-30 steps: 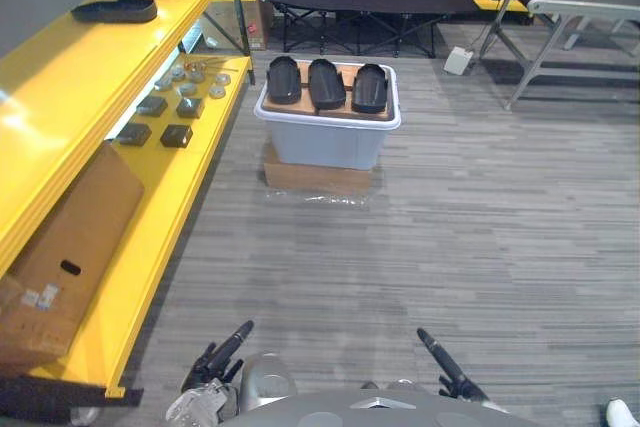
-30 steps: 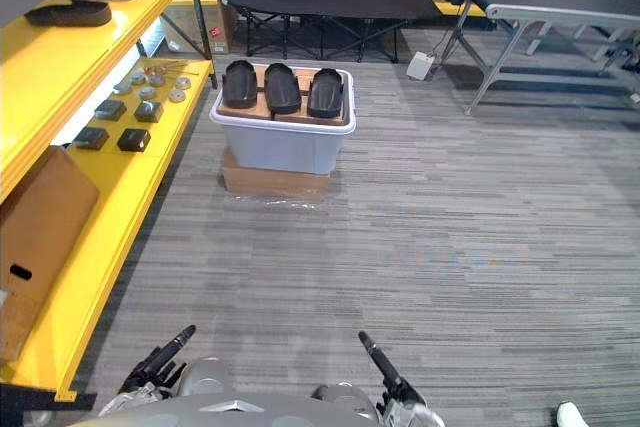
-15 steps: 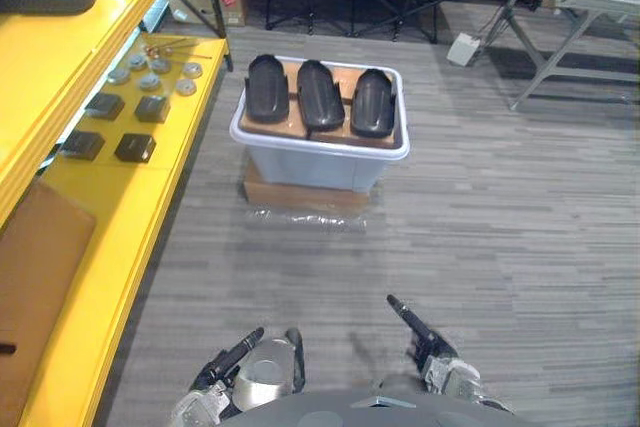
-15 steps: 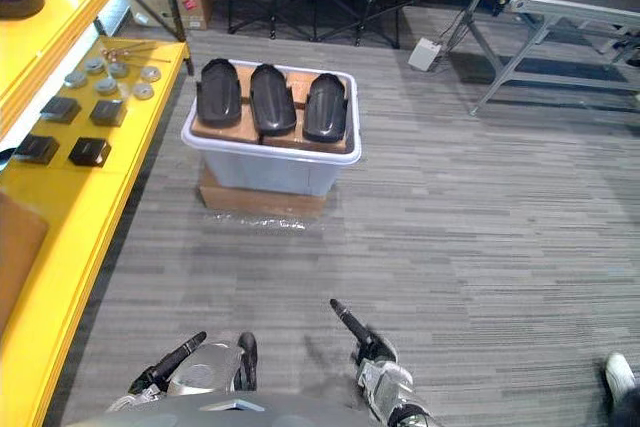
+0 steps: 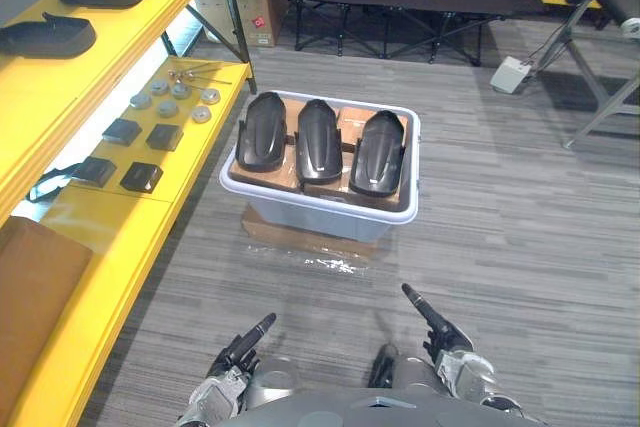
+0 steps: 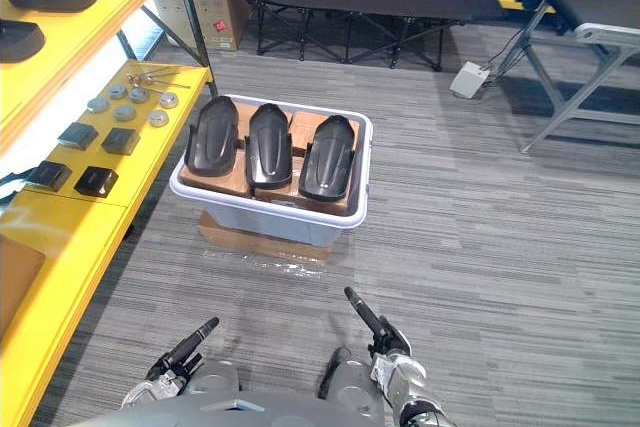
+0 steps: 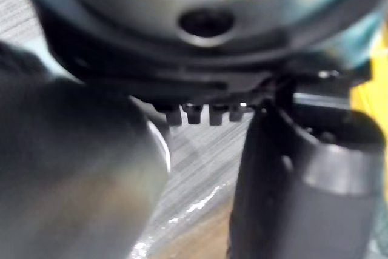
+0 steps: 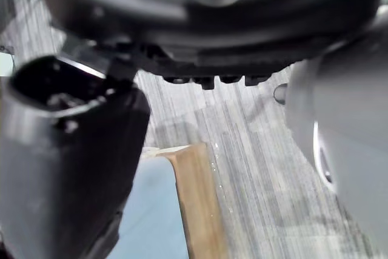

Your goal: Walk over and take three plastic housings, then place them on the shelf

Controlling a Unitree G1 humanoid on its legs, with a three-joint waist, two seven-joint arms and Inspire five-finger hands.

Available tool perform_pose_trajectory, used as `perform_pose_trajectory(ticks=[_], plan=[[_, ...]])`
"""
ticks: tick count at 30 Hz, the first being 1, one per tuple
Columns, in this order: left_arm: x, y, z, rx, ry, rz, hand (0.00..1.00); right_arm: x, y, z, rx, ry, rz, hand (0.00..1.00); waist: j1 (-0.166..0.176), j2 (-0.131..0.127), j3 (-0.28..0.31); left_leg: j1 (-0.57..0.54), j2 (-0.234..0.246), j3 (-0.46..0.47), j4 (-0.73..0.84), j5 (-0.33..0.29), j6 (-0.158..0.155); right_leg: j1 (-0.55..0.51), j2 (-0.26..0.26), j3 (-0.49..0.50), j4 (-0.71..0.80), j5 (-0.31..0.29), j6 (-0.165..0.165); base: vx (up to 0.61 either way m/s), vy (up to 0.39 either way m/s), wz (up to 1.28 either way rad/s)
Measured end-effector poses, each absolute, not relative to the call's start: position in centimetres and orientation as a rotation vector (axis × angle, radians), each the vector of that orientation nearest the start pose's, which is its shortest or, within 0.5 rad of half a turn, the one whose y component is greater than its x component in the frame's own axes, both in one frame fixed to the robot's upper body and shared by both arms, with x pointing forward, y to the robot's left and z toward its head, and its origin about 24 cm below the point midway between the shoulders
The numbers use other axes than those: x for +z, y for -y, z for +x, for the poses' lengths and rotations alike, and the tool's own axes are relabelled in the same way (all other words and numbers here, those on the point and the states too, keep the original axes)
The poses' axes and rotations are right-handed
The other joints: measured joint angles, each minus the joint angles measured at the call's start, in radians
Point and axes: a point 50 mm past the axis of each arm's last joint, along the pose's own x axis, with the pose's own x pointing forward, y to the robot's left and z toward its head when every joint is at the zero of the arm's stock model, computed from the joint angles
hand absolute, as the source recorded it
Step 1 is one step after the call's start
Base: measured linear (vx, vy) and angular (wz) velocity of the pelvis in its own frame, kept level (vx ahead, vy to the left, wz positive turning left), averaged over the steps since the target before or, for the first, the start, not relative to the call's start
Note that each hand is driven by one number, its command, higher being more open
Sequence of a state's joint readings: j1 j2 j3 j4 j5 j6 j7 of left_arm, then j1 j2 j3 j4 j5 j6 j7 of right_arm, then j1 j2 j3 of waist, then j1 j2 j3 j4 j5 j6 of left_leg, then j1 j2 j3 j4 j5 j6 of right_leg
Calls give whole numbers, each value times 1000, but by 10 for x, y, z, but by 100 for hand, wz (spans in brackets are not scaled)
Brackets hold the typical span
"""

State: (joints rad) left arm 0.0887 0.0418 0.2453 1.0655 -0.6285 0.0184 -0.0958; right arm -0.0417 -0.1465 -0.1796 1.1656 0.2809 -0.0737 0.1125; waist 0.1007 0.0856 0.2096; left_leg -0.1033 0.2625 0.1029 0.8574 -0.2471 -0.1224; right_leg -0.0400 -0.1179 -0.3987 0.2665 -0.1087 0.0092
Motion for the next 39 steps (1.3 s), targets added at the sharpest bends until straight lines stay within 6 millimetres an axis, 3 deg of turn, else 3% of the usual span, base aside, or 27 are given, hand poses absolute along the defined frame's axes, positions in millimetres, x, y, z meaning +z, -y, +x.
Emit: perform_pose_trajectory(ticks=[2,5,6,7,11,13,19,24,28,31,33,35,39], plan=[[-168,-187,76,545,-1034,-712,100,-155,224,112,-315,-1014,250,100,-2,-3,-1,-12,7,55,-27,-10,5,83,1,-10,-64,12,13,302,-70,-4],[-167,-190,73,545,-1030,-708,100,-153,227,114,-330,-960,230,100,-4,-14,2,-55,12,97,-318,11,18,135,-6,-13,-147,18,29,243,35,-3],[-168,-192,71,542,-1036,-702,100,-147,229,122,-337,-903,200,100,-9,-17,3,-66,9,106,-439,68,18,135,-16,-16,-148,26,56,323,161,-9],[-168,-191,67,550,-1045,-695,100,-141,231,129,-337,-849,173,100,-13,-14,2,-62,7,124,-525,176,9,135,-21,-14,-144,24,79,220,163,-10],[-162,-220,73,545,-1029,-544,100,-110,206,163,-325,-575,187,100,-30,-130,-3,-41,-86,172,-563,196,30,128,-119,-19,-142,45,132,277,199,2],[-160,-223,76,545,-1025,-511,100,-90,204,178,-341,-455,168,100,-27,-148,-4,-8,-107,193,-567,179,57,153,-142,-25,-142,59,153,145,119,-1],[-156,-225,84,512,-990,-488,100,-21,211,229,-327,-126,101,100,-29,-152,-9,52,-114,232,-624,173,59,162,-150,-10,-146,72,155,33,39,-17],[-155,-224,78,497,-986,-481,100,2,241,246,-424,-75,3,100,-27,-151,-11,78,-123,223,-701,212,62,162,-142,-24,-148,101,153,-79,15,4],[-155,-226,71,479,-1002,-443,100,10,268,270,-497,-155,-53,100,-22,-156,-8,32,-137,190,-737,239,64,128,-145,-50,-148,107,151,-146,38,23],[-153,-226,75,463,-977,-453,100,20,289,296,-541,-240,-89,100,-6,-154,49,-46,-128,159,-694,246,70,100,-138,-91,-149,93,129,-156,17,39],[-145,-224,96,414,-885,-468,100,39,306,314,-574,-249,-113,100,32,-129,111,-129,-104,140,-636,249,72,54,-123,-119,-135,81,114,-243,-3,24],[-140,-224,108,383,-831,-472,100,58,314,328,-595,-229,-84,100,37,-112,168,-173,-91,127,-608,264,81,18,-124,-134,-85,66,106,-186,17,29],[-133,-225,122,346,-757,-473,100,79,329,337,-631,-212,-86,100,60,-115,219,-233,-95,109,-593,284,95,-45,-141,-140,-23,54,102,-127,29,18]])
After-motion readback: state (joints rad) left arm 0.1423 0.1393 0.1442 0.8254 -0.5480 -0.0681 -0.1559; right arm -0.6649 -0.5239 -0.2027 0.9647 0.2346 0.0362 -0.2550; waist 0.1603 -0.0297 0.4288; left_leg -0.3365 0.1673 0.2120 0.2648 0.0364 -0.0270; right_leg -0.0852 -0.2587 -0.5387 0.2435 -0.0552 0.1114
